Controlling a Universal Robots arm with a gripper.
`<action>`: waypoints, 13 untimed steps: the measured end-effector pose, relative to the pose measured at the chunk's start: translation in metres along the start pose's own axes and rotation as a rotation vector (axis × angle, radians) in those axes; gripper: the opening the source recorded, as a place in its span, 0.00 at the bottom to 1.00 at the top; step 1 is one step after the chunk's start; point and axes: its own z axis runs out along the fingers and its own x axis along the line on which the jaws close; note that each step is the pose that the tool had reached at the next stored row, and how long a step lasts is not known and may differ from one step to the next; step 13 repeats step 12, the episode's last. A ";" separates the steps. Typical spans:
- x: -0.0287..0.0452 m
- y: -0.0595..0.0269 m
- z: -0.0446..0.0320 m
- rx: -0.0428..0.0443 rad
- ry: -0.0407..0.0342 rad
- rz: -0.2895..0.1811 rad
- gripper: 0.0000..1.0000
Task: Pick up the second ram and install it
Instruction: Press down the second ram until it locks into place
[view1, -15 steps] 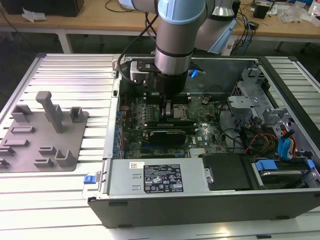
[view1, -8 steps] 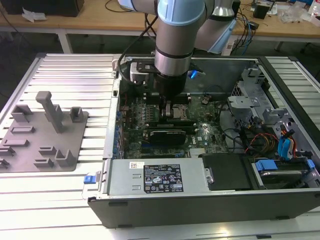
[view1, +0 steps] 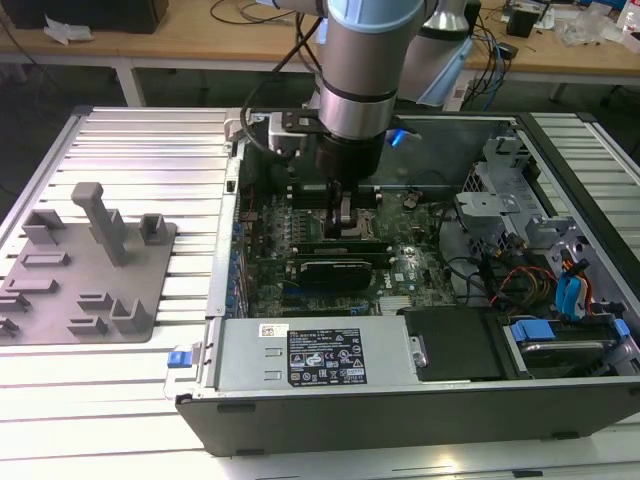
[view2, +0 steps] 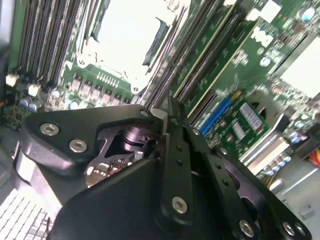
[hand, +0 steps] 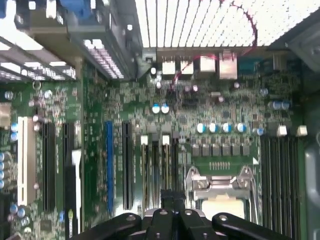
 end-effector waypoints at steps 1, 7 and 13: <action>-0.0001 -0.0058 -0.0003 -0.0005 0.0000 0.000 0.08; -0.0004 -0.0206 -0.0007 0.0026 -0.0001 0.000 0.08; -0.0004 -0.0205 -0.0008 0.0030 0.0000 0.000 0.08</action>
